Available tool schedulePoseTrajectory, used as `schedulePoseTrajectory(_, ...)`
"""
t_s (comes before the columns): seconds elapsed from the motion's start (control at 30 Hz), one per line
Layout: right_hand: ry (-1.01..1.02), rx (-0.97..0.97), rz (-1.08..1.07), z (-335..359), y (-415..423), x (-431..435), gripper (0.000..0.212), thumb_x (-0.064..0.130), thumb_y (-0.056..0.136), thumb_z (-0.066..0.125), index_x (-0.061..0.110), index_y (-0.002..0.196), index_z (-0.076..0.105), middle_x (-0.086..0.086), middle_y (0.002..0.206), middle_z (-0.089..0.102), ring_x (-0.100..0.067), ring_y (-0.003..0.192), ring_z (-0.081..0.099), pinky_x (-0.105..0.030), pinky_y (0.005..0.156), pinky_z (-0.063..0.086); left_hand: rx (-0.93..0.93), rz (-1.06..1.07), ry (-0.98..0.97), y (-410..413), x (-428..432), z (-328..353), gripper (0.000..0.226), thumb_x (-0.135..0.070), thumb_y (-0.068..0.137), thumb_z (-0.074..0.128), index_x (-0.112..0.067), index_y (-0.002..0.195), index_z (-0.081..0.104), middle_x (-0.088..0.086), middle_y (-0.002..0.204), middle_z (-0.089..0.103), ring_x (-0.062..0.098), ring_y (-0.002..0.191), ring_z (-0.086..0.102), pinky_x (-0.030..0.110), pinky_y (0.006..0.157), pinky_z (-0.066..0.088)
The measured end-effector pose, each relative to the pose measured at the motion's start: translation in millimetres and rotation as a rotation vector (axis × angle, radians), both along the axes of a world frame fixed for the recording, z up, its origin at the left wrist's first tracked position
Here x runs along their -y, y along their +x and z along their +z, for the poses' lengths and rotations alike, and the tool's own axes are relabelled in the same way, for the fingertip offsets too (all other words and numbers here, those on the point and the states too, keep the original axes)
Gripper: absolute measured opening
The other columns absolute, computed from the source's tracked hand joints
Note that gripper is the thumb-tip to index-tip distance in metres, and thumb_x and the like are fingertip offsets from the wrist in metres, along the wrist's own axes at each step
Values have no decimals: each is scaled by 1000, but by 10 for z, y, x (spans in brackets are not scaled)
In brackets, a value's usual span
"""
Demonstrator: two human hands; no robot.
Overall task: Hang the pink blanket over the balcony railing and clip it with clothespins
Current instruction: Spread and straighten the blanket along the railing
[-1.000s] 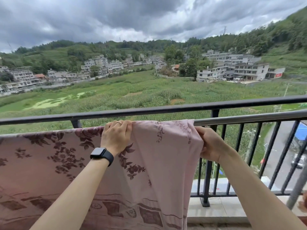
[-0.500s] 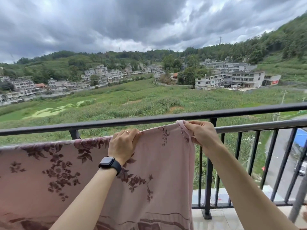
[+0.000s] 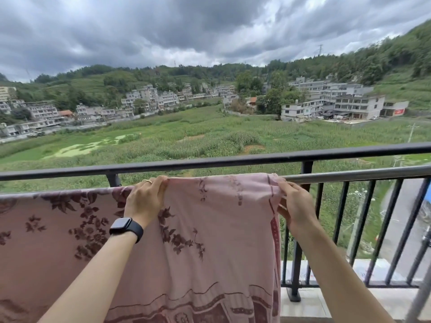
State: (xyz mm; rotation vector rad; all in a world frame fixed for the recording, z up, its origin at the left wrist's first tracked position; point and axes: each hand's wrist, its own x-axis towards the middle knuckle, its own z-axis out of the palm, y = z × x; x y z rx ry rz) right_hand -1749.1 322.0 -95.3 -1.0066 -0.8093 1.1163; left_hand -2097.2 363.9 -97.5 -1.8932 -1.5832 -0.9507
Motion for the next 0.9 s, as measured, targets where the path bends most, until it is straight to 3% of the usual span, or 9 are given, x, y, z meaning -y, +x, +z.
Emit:
schedulePoseTrajectory(0.07,-138,-92,104,-153,-7,-2,36,40,99,53,13,85,72,-4,75,71,-21,70,65,-34,65,52,64,68,-35,99,31,46,38,-34,99,31,-10,101,61,12,85,68,35,82,63,45,79,47)
schedulePoseTrajectory(0.17,-187,-53,215,-226,109,-108,39,32,100,45,11,89,75,-11,85,70,-27,79,64,-33,62,53,68,35,-66,481,122,52,32,-29,96,41,-18,121,59,8,112,68,30,106,58,47,100,37)
schedulePoseTrajectory(0.3,-166,-51,412,-131,86,-86,37,29,99,52,1,114,72,-13,101,73,-27,93,68,-43,89,53,-106,-142,-102,1187,174,-4,44,-45,97,34,-25,128,58,3,122,67,25,115,59,45,112,27)
schedulePoseTrajectory(0.4,-101,48,286,-75,104,-38,28,22,99,58,3,113,73,-10,96,76,-20,84,69,-33,74,57,-135,-190,-110,1198,89,-123,39,-50,99,37,-34,127,58,-7,121,67,22,110,61,42,101,39)
schedulePoseTrajectory(0.47,2,174,139,-11,135,-16,20,21,93,68,5,101,77,-11,94,76,-19,81,70,-27,68,59,-137,-229,-40,1058,41,-164,29,-40,98,47,-34,122,64,-11,113,71,19,101,66,42,89,49)
schedulePoseTrajectory(0.6,156,312,-49,209,116,66,15,25,89,74,10,87,78,-16,88,76,-24,81,73,-33,80,60,-182,-283,97,1002,26,13,19,-25,94,52,-22,103,68,0,72,71,23,63,67,37,57,56)
schedulePoseTrajectory(0.67,183,345,-91,263,122,78,18,29,89,73,12,84,77,-17,86,75,-25,81,73,-36,81,60,-257,-295,171,1022,44,111,18,-10,87,60,-14,99,72,1,65,68,22,55,64,33,49,54)
schedulePoseTrajectory(0.8,179,460,-207,203,187,55,14,34,89,72,22,86,78,6,82,76,-14,85,73,-30,82,58,-224,-274,116,911,-15,112,44,3,71,81,-17,108,71,-1,60,66,20,52,63,31,47,51)
schedulePoseTrajectory(0.9,150,520,-274,143,192,55,15,34,92,68,22,90,76,9,81,74,-9,82,70,-29,82,58,-196,-245,120,706,4,13,43,2,72,81,-15,110,73,3,76,74,24,68,71,39,62,56)
